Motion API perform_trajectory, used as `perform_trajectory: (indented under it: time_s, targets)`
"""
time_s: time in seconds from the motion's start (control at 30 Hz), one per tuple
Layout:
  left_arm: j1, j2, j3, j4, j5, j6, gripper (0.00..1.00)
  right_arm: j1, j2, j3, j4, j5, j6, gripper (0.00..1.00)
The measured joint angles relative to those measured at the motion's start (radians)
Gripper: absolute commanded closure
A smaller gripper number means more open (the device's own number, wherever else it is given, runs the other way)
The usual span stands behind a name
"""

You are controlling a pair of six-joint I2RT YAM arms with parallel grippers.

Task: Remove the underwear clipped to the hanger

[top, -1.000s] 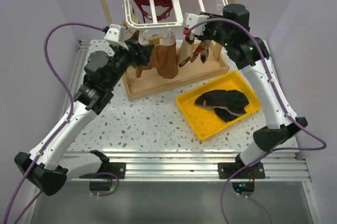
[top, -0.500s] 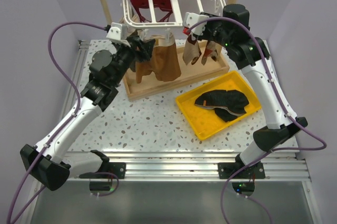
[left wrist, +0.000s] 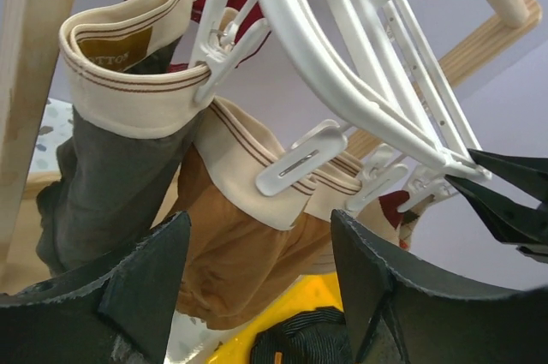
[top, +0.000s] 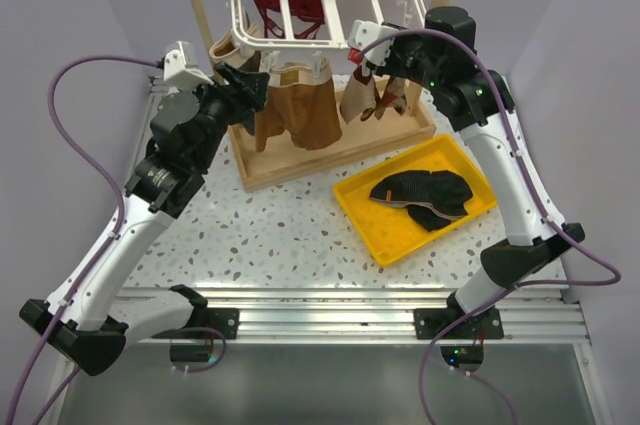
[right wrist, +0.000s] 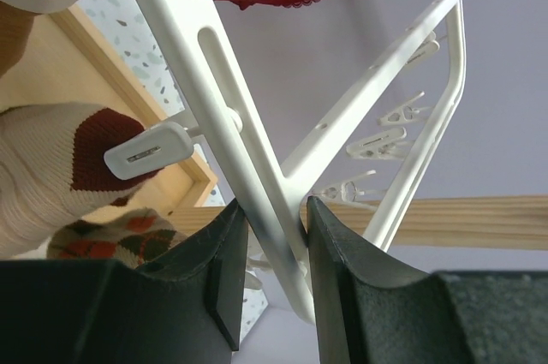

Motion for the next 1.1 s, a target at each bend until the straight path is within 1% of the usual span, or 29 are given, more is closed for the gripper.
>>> perform_trajectory:
  time_s: [0.13,0.27,0.4,0.5,0.6,0.73,0.87,0.97,1.1]
  targets:
    - [-0.007,0.008,0.018,-0.053,-0.035,0.035,0.30,0.003,-0.006,0.008,-0.014,-0.014,0.014,0.66]
    - [-0.037,0.040,0.050,-0.064,-0.051,0.125,0.30,0.022,-0.023,0.008,-0.016,-0.013,0.024,0.66]
    - [-0.109,0.084,0.097,-0.056,-0.101,0.253,0.30,0.064,-0.046,0.002,-0.013,0.010,0.031,0.66]
    - [-0.161,0.093,0.100,-0.026,-0.153,0.370,0.30,0.090,-0.058,-0.002,-0.012,0.016,0.034,0.66]
    - [-0.190,0.088,0.085,0.045,-0.210,0.484,0.31,0.102,-0.060,-0.006,-0.009,0.018,0.037,0.67]
    - [-0.198,0.074,0.047,0.150,-0.285,0.633,0.30,0.106,-0.060,-0.016,-0.009,0.019,0.037,0.67]
    - [-0.198,0.087,0.055,0.194,-0.319,0.730,0.30,0.111,-0.060,-0.017,-0.009,0.020,0.040,0.67]
    - [-0.194,0.120,0.088,0.196,-0.319,0.759,0.31,0.118,-0.059,-0.017,-0.009,0.027,0.043,0.67]
    - [-0.151,0.164,0.112,0.182,-0.281,0.757,0.33,0.124,-0.059,-0.017,-0.009,0.036,0.049,0.67]
